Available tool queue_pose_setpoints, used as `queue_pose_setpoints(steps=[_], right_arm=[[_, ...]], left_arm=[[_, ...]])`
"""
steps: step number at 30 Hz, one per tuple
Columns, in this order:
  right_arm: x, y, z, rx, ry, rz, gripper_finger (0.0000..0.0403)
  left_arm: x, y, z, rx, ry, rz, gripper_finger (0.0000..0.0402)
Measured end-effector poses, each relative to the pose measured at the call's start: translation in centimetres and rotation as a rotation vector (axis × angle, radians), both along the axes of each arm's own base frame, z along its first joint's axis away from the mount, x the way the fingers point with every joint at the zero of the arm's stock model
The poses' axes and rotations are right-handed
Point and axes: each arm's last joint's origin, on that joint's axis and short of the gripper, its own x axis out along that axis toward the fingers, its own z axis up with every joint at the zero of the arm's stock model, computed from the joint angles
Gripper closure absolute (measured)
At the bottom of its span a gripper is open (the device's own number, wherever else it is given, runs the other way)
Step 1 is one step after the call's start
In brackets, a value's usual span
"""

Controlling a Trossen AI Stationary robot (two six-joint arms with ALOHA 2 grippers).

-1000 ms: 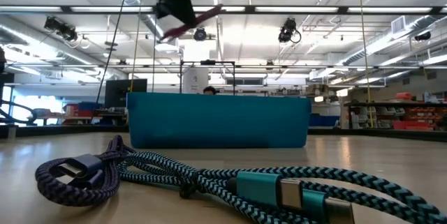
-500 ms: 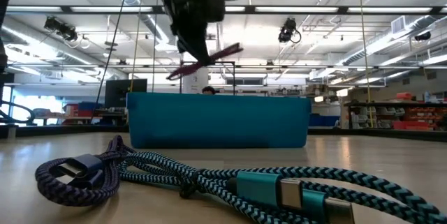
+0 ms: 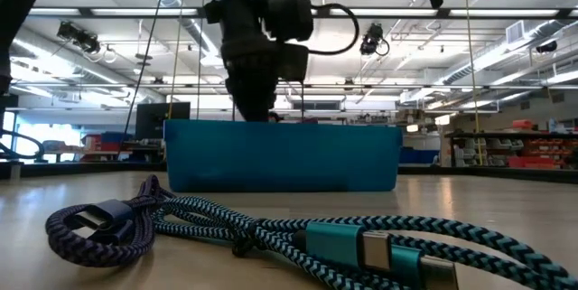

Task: Pick and place USB-C Cables
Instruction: Put the pink charger cable into the blue bin, then put the violet charger cable into the blue bin

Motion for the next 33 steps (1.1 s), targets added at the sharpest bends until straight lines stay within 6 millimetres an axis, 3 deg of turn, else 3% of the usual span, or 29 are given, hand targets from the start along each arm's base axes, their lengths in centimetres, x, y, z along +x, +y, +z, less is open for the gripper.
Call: queue_pose_setpoints(steps=[15, 24, 33], right_arm=[[0.19, -0.06, -0.14, 0.003, 0.008, 0.001, 0.0283], [0.20, -0.06, -0.14, 0.001, 0.010, 0.004, 0.0283], [0.19, -0.05, -0.13, -0.005, 0.013, 0.005, 0.0283]], left_arm=[[0.30, -0.53, -0.52, -0.023, 0.009, 0.025, 0.0385], [0.51, -0.47, -0.45, -0.034, -0.007, 0.067, 0.0290], [0.55, -0.61, -0.16, -0.087, 0.006, 0.114, 0.0291]])
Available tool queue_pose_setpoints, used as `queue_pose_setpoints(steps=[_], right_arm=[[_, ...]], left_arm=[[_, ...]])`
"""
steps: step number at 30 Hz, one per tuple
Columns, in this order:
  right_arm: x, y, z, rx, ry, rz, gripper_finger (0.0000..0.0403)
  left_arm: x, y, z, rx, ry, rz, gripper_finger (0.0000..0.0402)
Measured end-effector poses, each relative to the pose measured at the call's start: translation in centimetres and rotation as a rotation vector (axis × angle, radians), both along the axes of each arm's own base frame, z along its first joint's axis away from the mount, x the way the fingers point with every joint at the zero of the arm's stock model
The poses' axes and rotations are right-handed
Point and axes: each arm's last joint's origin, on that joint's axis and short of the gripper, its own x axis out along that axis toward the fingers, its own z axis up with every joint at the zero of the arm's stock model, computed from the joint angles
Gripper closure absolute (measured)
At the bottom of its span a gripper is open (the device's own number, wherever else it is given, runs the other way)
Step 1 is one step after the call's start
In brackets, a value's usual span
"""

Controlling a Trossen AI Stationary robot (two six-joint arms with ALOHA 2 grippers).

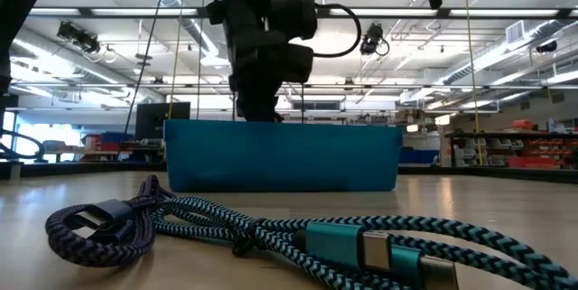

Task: Pick and place USB-C Cables
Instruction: Put the violet charger cable into the blue bin

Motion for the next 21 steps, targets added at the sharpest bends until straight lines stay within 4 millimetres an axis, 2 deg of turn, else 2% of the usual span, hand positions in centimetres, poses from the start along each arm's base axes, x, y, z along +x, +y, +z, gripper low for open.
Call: queue_pose_setpoints(steps=[4, 9, 13, 17, 21], right_arm=[[0.0, 0.0, 0.0, -0.007, 0.004, 0.001, 0.0283], [0.0, 0.0, 0.0, -0.016, 0.010, 0.011, 0.0283], [0.0, 0.1, 0.0, -0.014, 0.009, 0.030, 0.0283], [0.0, 0.1, 0.0, -0.013, 0.009, 0.033, 0.0283], [0.0, 0.1, 0.0, -0.035, 0.021, 0.043, 0.0283]], left_arm=[[0.9, -0.1, 1.7, -0.097, -0.057, 0.016, 0.0299], [2.2, -0.4, 5.4, -0.120, -0.134, 0.026, 0.0299], [2.4, -1.1, 8.1, -0.190, -0.076, 0.255, 0.0299], [1.9, -2.7, 8.7, -0.136, 0.006, 0.415, 0.0304], [1.3, -5.6, 7.9, -0.113, 0.095, 0.463, 0.0311]])
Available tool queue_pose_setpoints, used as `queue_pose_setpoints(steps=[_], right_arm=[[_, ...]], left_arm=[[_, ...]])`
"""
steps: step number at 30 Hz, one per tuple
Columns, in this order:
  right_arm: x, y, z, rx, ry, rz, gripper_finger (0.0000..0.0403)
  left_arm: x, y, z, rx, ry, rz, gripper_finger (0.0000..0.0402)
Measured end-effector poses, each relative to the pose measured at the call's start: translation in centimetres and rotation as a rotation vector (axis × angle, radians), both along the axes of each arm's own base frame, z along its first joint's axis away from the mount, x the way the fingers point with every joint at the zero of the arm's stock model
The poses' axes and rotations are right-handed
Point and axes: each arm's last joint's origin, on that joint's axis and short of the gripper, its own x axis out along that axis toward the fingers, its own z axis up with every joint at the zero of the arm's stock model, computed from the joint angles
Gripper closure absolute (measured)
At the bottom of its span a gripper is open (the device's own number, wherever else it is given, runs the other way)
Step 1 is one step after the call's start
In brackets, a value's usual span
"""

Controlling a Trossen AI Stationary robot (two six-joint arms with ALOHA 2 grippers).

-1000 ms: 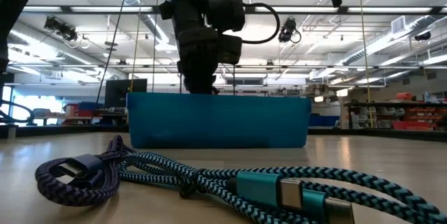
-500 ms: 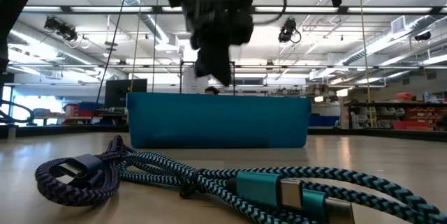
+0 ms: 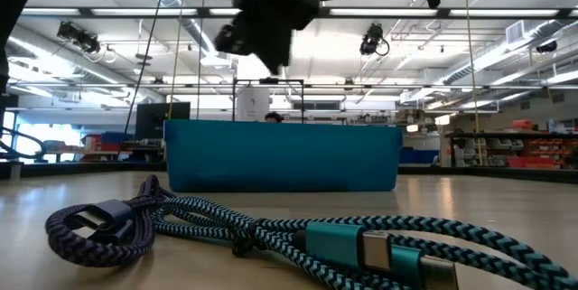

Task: Pick and place USB-C Cables
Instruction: Put the violet charger cable into the blue bin

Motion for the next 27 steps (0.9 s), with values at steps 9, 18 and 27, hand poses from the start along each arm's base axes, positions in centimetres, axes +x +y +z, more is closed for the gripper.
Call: queue_pose_setpoints(steps=[9, 18, 27], right_arm=[[0.0, 0.1, -0.1, -0.048, 0.032, 0.032, 0.0283], [0.0, 0.1, -0.1, -0.061, 0.039, 0.035, 0.0283], [0.1, 0.2, -0.1, -0.023, 0.020, 0.098, 0.0283]], left_arm=[[-2.0, -7.1, -2.8, -0.016, 0.152, 0.225, 0.0310], [-2.6, -10.2, -2.8, -0.057, 0.141, 0.409, 0.0303], [-3.6, -14.2, -2.7, -0.041, 0.046, 0.553, 0.0301]])
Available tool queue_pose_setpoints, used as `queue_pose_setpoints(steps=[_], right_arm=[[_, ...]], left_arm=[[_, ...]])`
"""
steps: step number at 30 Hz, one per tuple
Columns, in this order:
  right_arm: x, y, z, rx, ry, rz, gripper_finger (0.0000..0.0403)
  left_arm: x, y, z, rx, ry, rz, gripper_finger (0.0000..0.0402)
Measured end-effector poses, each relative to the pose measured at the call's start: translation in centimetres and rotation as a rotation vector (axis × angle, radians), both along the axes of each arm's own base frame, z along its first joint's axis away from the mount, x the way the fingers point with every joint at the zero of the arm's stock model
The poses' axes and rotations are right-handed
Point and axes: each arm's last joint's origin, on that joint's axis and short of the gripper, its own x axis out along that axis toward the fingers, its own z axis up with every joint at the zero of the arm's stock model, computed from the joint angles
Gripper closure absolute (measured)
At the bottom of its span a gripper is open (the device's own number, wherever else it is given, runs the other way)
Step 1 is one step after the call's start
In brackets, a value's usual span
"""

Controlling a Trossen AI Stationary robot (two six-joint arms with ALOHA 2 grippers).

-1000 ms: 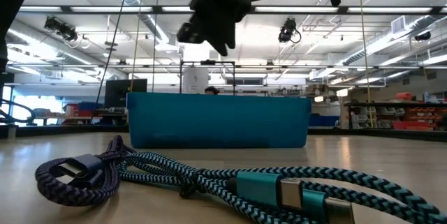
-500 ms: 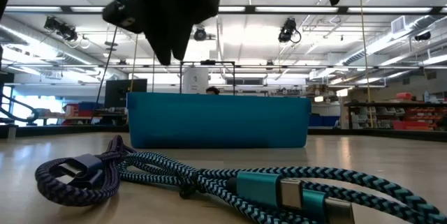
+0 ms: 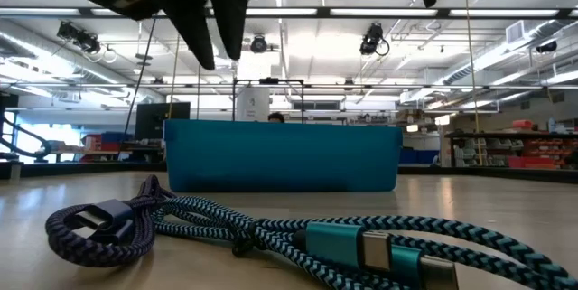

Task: Pick and place USB-C Cables
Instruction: Put the violet charger cable into the blue bin

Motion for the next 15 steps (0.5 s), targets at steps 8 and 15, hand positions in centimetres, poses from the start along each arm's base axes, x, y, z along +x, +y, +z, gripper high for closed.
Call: queue_pose_setpoints(steps=[8, 15], right_arm=[[0.1, 0.2, 0.0, -0.006, 0.000, 0.073, 0.0283], [0.0, 0.0, 0.0, -0.086, 0.030, 0.092, 0.0283]], left_arm=[[-1.9, -5.6, -1.7, -0.084, 0.003, 0.191, 0.0301], [-1.7, -7.7, -4.9, -0.148, 0.039, 0.431, 0.0301]])
